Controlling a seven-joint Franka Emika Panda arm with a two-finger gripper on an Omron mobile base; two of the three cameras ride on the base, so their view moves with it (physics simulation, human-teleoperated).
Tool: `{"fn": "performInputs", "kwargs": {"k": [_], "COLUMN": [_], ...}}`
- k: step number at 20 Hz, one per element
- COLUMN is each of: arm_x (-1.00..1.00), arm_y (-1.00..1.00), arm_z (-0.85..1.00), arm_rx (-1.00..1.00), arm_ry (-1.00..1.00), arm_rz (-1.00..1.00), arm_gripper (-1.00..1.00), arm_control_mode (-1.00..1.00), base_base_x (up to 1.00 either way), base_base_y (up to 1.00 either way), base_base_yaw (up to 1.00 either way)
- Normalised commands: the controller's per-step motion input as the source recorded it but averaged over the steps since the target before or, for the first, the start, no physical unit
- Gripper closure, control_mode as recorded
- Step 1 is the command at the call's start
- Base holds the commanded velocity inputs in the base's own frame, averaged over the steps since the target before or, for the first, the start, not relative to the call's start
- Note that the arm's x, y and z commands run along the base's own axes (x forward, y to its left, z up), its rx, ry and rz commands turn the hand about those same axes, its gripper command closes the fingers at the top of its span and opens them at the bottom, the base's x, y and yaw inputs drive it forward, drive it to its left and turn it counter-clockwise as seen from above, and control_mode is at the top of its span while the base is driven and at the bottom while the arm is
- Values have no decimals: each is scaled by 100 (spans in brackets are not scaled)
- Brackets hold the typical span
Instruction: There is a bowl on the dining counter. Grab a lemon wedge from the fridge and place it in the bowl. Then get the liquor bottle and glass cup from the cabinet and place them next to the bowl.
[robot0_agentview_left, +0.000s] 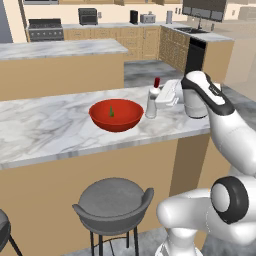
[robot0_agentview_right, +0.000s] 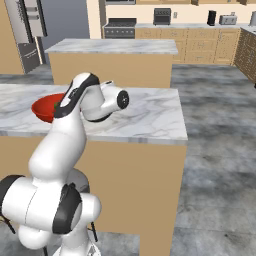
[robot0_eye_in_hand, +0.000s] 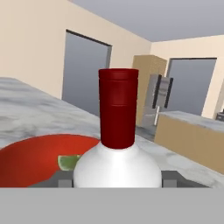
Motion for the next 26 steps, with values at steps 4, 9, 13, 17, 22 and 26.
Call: {"fn": "performInputs", "kwargs": {"k": [4,9,13,17,22,26], "arm_x": [42,47,43,35,7,0], "arm_y": [0,0,0,1,6,9], "arm_z": [-17,-19,-18,-16,-25,-18], "arm_rx": [0,0,0,0,0,0], "arm_ry": [0,0,0,0,0,0], "arm_rz": [8,6,5,4,1,0], "arm_gripper": [100,100,100,100,-100,-100], "arm_control_mode": [-100,-100,-100,-100,-100,-100], "base_base_x": [0,0,0,0,0,0], "base_base_y": [0,0,0,0,0,0], "base_base_yaw": [0,0,0,0,0,0]}}
